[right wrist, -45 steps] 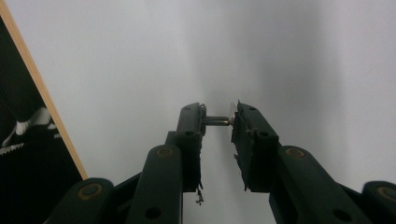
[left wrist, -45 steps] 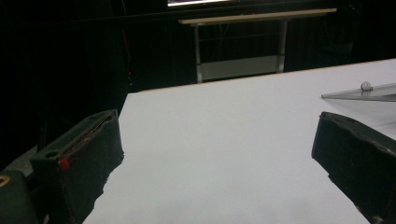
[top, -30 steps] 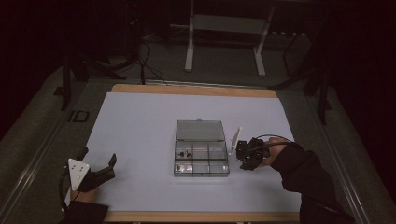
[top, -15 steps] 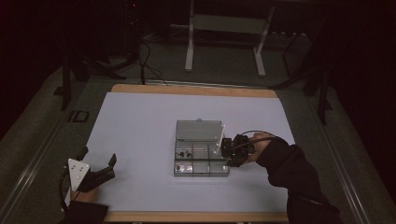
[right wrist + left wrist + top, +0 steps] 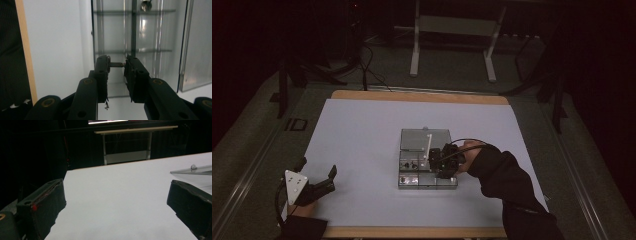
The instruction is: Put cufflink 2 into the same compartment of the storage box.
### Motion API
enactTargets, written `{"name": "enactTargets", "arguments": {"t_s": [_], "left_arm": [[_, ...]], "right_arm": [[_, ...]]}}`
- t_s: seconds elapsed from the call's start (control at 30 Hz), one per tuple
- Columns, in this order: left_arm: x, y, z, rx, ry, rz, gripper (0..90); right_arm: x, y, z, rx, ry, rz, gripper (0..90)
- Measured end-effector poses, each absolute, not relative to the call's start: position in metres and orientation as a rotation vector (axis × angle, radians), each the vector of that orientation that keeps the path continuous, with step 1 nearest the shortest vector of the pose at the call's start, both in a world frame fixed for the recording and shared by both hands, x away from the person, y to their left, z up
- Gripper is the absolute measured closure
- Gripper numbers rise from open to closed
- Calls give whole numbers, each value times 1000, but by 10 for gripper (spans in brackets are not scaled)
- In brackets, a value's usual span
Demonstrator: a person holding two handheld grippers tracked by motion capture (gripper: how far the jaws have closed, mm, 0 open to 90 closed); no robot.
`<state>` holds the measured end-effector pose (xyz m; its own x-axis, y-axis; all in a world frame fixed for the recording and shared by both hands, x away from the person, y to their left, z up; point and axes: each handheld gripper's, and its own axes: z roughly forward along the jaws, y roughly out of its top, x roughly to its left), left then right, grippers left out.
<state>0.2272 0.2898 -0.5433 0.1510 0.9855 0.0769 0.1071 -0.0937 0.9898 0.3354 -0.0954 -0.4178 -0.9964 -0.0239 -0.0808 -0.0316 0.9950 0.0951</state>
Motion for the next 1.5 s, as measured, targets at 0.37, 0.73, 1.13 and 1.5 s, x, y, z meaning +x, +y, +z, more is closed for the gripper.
{"name": "enactTargets", "arguments": {"t_s": [0.37, 0.73, 1.13, 1.5], "left_arm": [[227, 290, -543, 1424, 1140, 1106, 29], [227, 290, -543, 1421, 1141, 1108, 29], [227, 290, -543, 1420, 1140, 1108, 29], [227, 290, -543, 1420, 1138, 1109, 29]], "right_arm": [[331, -63, -417, -127, 3049, 209, 721], [329, -38, -420, -167, 3054, 291, 720], [337, -36, -437, -180, 3048, 451, 720], [346, -33, -468, -169, 3056, 429, 720]]}}
